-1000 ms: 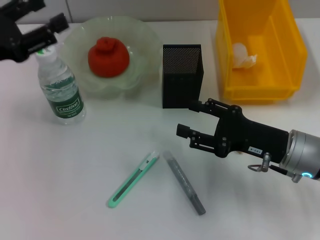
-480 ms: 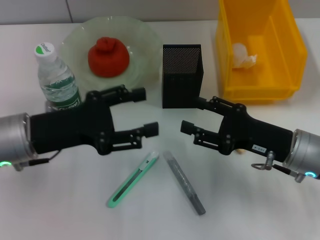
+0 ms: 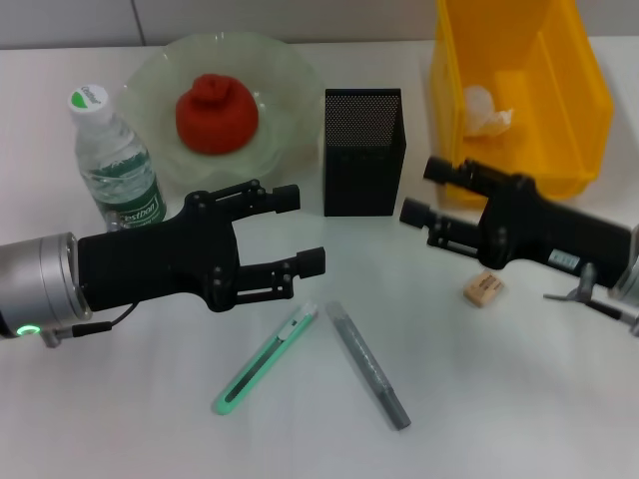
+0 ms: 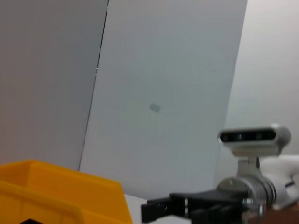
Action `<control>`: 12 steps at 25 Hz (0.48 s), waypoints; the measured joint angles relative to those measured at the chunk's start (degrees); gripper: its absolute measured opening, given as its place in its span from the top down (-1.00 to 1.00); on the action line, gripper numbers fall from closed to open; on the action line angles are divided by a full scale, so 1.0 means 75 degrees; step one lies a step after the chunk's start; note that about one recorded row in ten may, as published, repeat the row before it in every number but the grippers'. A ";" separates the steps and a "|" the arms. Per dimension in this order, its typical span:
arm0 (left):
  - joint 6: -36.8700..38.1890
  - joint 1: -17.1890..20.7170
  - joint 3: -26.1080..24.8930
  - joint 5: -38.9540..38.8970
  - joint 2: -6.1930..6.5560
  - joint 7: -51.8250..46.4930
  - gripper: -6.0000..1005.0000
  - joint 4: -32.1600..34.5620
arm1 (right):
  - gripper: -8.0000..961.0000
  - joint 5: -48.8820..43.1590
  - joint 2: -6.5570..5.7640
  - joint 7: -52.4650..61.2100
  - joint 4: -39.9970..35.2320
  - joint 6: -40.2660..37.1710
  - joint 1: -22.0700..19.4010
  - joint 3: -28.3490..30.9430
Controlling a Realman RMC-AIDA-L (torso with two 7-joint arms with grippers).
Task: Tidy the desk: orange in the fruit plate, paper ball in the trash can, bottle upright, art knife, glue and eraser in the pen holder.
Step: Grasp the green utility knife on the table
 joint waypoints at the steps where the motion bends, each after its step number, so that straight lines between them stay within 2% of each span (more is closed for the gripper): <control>1: -0.0030 0.0000 0.0012 0.0000 0.0000 0.0001 -0.57 -0.0004 | -0.52 -0.0197 -0.0003 0.0536 -0.0532 -0.0025 -0.0022 0.0008; 7: -0.0157 0.0001 0.0019 0.0001 -0.0004 0.0005 -0.57 -0.0034 | -0.52 -0.2139 -0.0011 0.5059 -0.4521 -0.0253 -0.0079 0.0064; 10: -0.0307 0.0032 0.0048 0.0000 -0.0011 0.0007 -0.57 -0.0045 | -0.52 -0.3254 -0.0028 0.6815 -0.6062 -0.0416 0.0179 0.0047; 12: -0.0309 0.0039 0.0050 0.0000 -0.0013 0.0008 -0.57 -0.0045 | -0.52 -0.4163 -0.0072 0.7881 -0.6851 -0.0666 0.0555 0.0058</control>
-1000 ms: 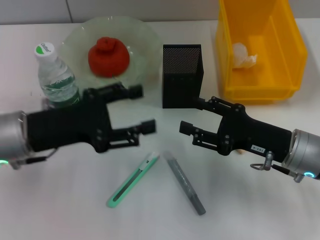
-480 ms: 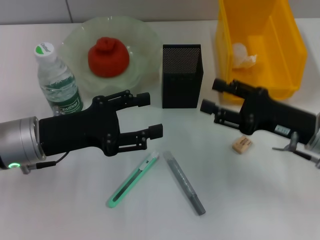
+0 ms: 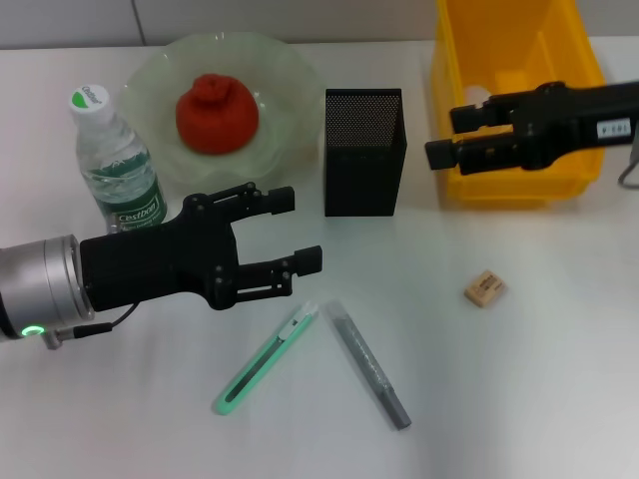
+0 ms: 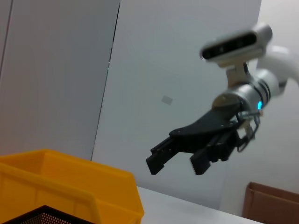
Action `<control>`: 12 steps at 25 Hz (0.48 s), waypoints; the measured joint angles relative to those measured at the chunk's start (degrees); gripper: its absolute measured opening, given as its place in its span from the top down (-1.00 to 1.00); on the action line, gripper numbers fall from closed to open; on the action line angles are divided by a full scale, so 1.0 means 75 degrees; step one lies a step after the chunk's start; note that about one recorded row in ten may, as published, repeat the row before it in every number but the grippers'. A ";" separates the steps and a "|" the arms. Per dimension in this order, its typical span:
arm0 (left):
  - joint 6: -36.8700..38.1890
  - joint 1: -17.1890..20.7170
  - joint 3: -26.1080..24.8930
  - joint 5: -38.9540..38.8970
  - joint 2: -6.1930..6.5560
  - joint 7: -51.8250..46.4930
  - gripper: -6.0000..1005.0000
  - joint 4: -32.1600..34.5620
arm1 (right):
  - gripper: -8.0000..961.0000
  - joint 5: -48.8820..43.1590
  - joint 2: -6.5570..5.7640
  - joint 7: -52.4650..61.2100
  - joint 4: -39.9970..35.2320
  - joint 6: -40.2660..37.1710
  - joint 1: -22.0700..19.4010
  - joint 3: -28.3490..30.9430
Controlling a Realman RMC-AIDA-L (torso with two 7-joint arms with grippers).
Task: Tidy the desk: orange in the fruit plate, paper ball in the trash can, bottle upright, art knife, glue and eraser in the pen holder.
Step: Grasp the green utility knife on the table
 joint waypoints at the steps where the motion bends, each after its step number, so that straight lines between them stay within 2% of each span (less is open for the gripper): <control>1: -0.0003 0.0013 0.0001 0.0000 0.0001 0.0001 -0.57 0.0000 | -0.52 -0.0391 -0.0027 0.0404 -0.0254 -0.0091 0.0163 0.0011; 4: -0.0006 0.0019 0.0004 0.0000 0.0001 0.0002 -0.57 0.0000 | -0.52 -0.1721 -0.0129 0.1567 -0.0799 -0.0550 0.0818 -0.0034; 6: -0.0006 0.0024 0.0002 0.0000 0.0001 0.0004 -0.57 0.0000 | -0.52 -0.2325 -0.0148 0.1833 -0.0887 -0.0930 0.1199 -0.0050; 9: -0.0006 0.0024 0.0001 0.0000 0.0001 0.0005 -0.57 0.0000 | -0.52 -0.3290 -0.0085 0.2106 -0.0902 -0.1295 0.1705 -0.0083; 12: -0.0018 0.0024 0.0002 0.0000 0.0001 0.0005 -0.57 0.0000 | -0.52 -0.3807 0.0019 0.2195 -0.0875 -0.1376 0.1884 -0.0343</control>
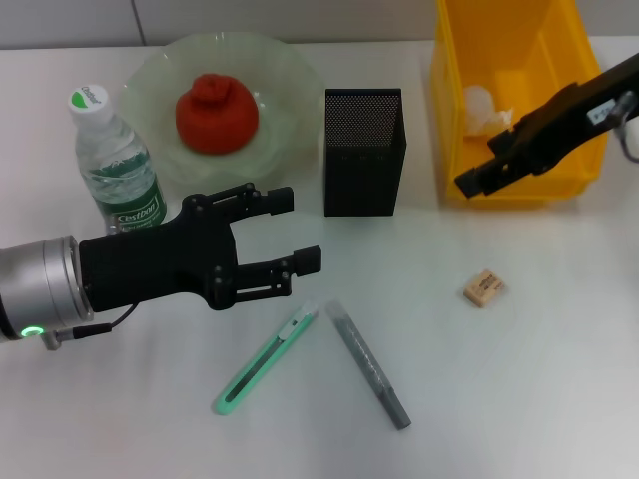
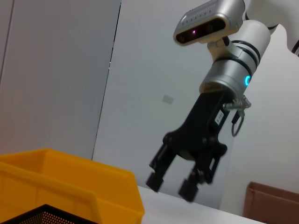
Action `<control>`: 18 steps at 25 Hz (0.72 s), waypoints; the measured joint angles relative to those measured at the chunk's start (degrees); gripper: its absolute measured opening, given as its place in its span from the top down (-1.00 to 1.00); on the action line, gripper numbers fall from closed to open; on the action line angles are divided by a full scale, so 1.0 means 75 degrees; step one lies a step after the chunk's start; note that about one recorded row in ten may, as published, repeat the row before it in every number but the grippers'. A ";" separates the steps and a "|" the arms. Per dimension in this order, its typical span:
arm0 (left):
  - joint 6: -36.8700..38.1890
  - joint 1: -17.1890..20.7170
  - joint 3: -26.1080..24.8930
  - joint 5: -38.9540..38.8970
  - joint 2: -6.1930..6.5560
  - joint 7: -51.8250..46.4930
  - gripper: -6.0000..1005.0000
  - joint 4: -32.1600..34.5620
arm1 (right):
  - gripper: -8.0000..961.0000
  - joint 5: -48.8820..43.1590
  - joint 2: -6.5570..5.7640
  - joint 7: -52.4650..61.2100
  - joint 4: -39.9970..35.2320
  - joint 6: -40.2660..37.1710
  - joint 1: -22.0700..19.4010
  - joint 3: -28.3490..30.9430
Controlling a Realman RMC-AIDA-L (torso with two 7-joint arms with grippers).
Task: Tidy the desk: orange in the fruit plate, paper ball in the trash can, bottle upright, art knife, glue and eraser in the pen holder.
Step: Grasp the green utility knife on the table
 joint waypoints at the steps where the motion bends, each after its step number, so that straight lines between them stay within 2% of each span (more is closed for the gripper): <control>1: -0.0005 0.0000 0.0002 0.0000 -0.0001 0.0000 -0.57 0.0000 | -0.52 -0.0056 0.0014 0.0011 0.0009 -0.0001 0.0012 -0.0157; 7: -0.0032 0.0006 0.0008 0.0000 0.0000 0.0000 -0.57 0.0000 | -0.52 -0.0107 0.0048 0.0289 0.0419 0.0262 0.0099 -0.1111; 12: -0.0032 0.0037 -0.0047 0.0000 0.0001 0.0000 -0.57 0.0000 | -0.52 -0.0079 0.0067 0.0315 0.0810 0.0531 0.0139 -0.1324; 18: -0.0031 0.0111 -0.0059 -0.0001 0.0021 -0.0024 -0.57 0.0003 | -0.52 0.0385 0.0077 0.0122 0.0781 0.0667 -0.0035 -0.1288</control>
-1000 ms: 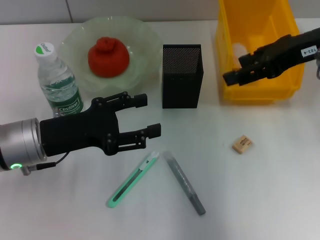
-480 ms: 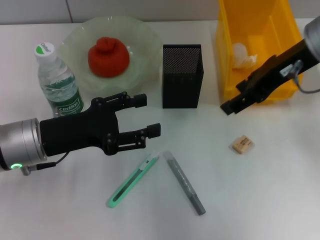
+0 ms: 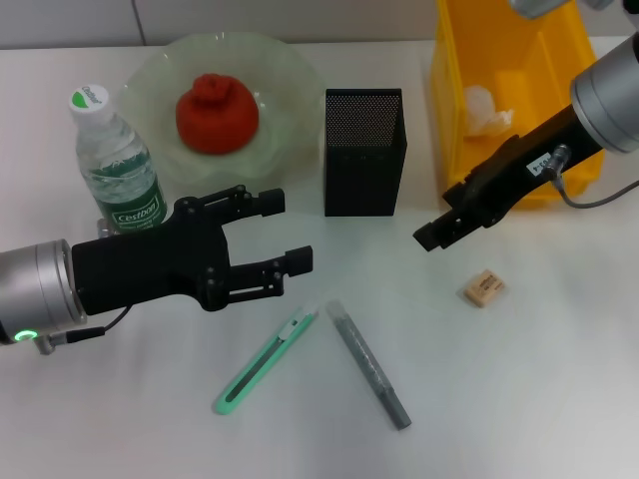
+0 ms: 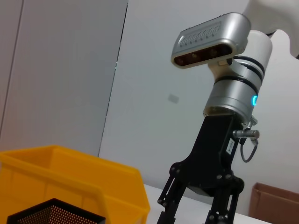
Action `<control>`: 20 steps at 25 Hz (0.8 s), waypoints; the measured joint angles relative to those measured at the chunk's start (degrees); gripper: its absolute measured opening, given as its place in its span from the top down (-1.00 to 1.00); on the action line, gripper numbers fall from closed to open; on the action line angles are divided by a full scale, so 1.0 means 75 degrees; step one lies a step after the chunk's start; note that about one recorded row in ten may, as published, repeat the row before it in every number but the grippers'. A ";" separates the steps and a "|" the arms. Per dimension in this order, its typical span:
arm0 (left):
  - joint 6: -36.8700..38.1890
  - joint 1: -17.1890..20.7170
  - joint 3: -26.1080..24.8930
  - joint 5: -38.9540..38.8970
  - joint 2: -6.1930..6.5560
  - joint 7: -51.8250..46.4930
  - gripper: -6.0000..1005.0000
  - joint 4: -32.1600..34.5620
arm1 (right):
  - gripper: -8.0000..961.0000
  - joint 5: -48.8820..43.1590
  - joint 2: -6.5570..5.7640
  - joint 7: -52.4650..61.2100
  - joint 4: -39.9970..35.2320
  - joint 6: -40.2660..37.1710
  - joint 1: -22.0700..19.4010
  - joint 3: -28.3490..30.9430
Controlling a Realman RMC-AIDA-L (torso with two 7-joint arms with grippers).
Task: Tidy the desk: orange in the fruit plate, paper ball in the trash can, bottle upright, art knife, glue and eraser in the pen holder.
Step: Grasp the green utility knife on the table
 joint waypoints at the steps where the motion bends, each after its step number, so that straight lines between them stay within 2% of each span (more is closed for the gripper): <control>1: 0.0000 0.0024 -0.0029 0.0001 0.0001 0.0008 -0.57 0.0007 | -0.52 0.0238 0.0000 -0.0117 -0.0059 0.0063 -0.0103 0.0036; 2: 0.0000 0.0039 -0.0060 0.0000 0.0003 0.0014 -0.57 0.0013 | -0.52 0.0837 0.0000 -0.0442 -0.0232 0.0351 -0.0453 0.0086; 3: 0.0000 0.0056 -0.0105 0.0000 0.0002 0.0014 -0.57 0.0020 | -0.52 0.0837 0.0000 -0.0442 -0.0232 0.0351 -0.0453 0.0086; 5: 0.0000 0.0088 -0.0180 0.0000 0.0003 -0.0001 -0.57 0.0034 | -0.52 0.1539 0.0000 -0.0907 -0.0346 0.0755 -0.0904 0.0088; 6: 0.0000 0.0103 -0.0201 0.0000 0.0006 -0.0011 -0.57 0.0041 | -0.52 0.1962 0.0000 -0.1249 -0.0341 0.0986 -0.1213 0.0090; 7: 0.0000 0.0126 -0.0211 0.0000 0.0012 -0.0040 -0.57 0.0049 | -0.52 0.2819 -0.0001 -0.2008 -0.0154 0.1432 -0.1766 0.0096; 8: 0.0000 0.0126 -0.0211 0.0000 0.0012 -0.0040 -0.57 0.0049 | -0.52 0.2819 -0.0001 -0.2008 -0.0154 0.1432 -0.1766 0.0096; 9: 0.0000 0.0135 -0.0213 0.0000 0.0019 -0.0062 -0.57 0.0054 | -0.52 0.3277 0.0002 -0.2423 0.0021 0.1627 -0.2039 0.0097; 11: 0.0004 0.0122 -0.0192 -0.0001 0.0127 -0.0617 -0.57 0.0224 | -0.52 0.5844 0.0001 -0.4946 0.1687 0.2131 -0.2937 0.0168; 12: 0.0004 0.0122 -0.0192 -0.0001 0.0127 -0.0617 -0.57 0.0224 | -0.52 0.5844 0.0001 -0.4946 0.1687 0.2131 -0.2937 0.0168; 15: -0.0004 0.0123 -0.0073 0.0292 0.0213 -0.1790 -0.57 0.1106 | -0.52 0.7341 -0.0015 -0.6793 0.3143 0.1969 -0.3258 0.0432; 16: -0.0073 0.0120 -0.0079 0.0918 0.0189 -0.2867 -0.57 0.2018 | -0.52 0.7738 -0.0025 -0.7555 0.3967 0.1828 -0.3325 0.0750; 17: -0.0073 0.0120 -0.0079 0.0918 0.0189 -0.2867 -0.57 0.2018 | -0.52 0.7738 -0.0025 -0.7555 0.3967 0.1828 -0.3325 0.0750; 18: -0.0090 0.0082 -0.0084 0.1458 0.0152 -0.3619 -0.57 0.2666 | -0.52 0.7805 -0.0031 -0.7931 0.4496 0.1726 -0.3334 0.1009; 19: -0.0090 0.0082 -0.0084 0.1458 0.0152 -0.3619 -0.57 0.2666 | -0.52 0.7805 -0.0031 -0.7931 0.4496 0.1726 -0.3334 0.1009; 20: -0.0100 0.0023 -0.0079 0.1926 0.0125 -0.4223 -0.57 0.3135 | -0.52 0.7809 -0.0034 -0.8117 0.4747 0.1679 -0.3318 0.1114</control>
